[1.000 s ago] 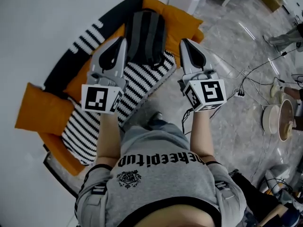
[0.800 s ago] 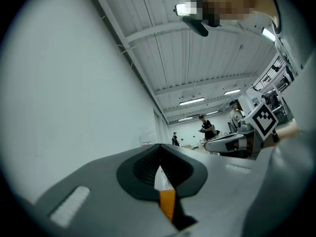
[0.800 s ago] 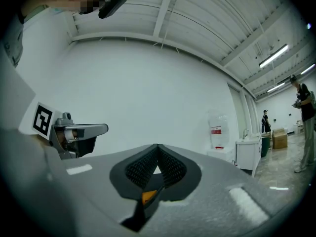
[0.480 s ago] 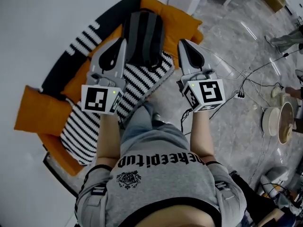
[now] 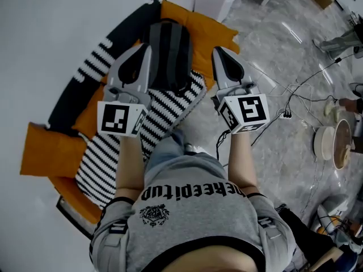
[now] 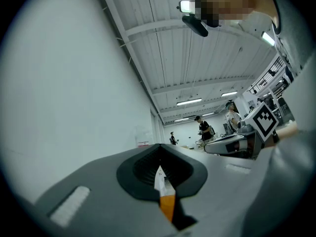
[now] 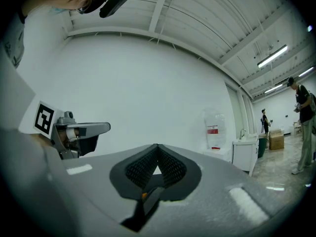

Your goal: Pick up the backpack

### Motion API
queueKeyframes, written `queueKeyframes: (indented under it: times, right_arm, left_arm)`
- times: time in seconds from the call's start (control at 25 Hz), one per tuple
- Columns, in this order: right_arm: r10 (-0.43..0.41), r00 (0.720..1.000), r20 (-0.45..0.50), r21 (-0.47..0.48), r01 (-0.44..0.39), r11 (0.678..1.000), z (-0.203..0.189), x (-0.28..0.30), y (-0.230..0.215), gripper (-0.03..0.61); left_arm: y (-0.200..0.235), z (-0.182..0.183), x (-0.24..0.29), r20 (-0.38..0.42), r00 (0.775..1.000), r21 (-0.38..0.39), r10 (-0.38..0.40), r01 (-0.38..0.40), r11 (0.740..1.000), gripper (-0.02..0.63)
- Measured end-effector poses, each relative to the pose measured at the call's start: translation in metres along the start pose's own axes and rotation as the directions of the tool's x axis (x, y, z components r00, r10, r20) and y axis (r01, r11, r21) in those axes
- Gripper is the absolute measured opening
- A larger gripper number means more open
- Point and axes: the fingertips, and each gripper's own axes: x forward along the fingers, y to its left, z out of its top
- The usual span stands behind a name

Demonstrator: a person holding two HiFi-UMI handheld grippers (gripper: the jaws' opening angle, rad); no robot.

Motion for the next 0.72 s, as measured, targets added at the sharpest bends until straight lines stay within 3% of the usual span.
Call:
queueKeyframes:
  times: [0.72]
  right_arm:
    - [-0.073,0.996,-0.047,0.009,0.073,0.997,-0.018,0.096,-0.03,0.003]
  left_arm:
    - [0.076,-0.04,0.075,-0.012,0.998,-0.041,-0.063,0.063,0.997,0.014]
